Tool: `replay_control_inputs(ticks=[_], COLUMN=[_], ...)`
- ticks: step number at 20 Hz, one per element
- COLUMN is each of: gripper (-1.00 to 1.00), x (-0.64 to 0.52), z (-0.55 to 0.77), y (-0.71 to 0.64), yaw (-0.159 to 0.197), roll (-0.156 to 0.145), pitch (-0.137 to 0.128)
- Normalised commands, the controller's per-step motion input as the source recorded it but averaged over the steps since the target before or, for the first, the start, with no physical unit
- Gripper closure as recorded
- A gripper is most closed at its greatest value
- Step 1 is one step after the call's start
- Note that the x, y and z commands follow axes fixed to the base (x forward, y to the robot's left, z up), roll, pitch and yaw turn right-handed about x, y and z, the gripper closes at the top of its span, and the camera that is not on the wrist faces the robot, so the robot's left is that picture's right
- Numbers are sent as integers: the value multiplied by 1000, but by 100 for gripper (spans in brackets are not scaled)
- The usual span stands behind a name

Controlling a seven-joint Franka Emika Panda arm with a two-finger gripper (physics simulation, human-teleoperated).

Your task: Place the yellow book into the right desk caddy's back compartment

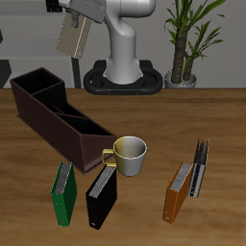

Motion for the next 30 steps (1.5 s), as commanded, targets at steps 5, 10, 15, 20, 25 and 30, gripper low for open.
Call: replay_control_inputs(ticks=[5,10,15,20,25,30], gripper=[100,100,100,100,100,100], x=[72,40,45,-13,33,59], z=[-154,-139,-118,-61,-8,-29], y=[-9,-19,-82,-53,-76,-125], yaw=[-14,-16,-26,-19,-27,-9], roll=[8,-4,-19,-15,-14,-15], pitch=[18,26,13,6,2,2])
